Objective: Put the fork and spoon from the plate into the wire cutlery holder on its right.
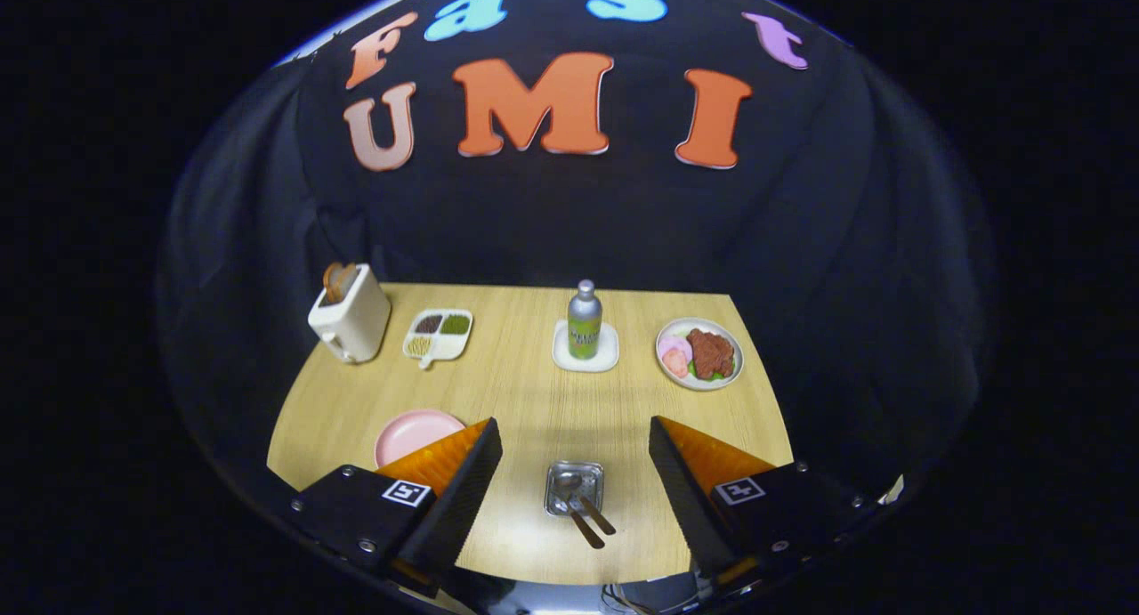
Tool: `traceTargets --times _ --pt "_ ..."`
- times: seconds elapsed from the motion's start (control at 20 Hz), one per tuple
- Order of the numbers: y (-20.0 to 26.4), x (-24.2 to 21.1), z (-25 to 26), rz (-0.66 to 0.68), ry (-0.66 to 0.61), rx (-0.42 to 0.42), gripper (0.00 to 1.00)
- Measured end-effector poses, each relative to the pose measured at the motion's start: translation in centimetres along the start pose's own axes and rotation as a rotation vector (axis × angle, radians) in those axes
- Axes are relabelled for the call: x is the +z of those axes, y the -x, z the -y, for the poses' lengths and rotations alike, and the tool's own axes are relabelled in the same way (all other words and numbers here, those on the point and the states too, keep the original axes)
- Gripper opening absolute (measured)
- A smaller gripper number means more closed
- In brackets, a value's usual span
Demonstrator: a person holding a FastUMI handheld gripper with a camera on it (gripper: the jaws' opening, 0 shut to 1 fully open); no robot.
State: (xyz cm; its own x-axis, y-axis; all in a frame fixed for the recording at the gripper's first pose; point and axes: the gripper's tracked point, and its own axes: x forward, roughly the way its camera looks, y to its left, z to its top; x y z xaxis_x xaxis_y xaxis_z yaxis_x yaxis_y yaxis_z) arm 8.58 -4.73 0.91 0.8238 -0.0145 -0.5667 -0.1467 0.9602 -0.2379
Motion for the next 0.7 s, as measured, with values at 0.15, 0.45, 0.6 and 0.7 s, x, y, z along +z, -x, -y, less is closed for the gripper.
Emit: traceTargets --times 0.15,0.45,0.6,0.7 --pt "2.5 3.1 1.4 0.149 -0.069 -0.007 1.00" --pt "5.8 6.9 3.5 0.355 -0.075 -0.093 0.99" --pt "6.7 7.1 2.6 0.365 -0.074 -0.073 0.99" --pt "6.6 6.9 2.1 0.358 -0.070 -0.064 0.99"
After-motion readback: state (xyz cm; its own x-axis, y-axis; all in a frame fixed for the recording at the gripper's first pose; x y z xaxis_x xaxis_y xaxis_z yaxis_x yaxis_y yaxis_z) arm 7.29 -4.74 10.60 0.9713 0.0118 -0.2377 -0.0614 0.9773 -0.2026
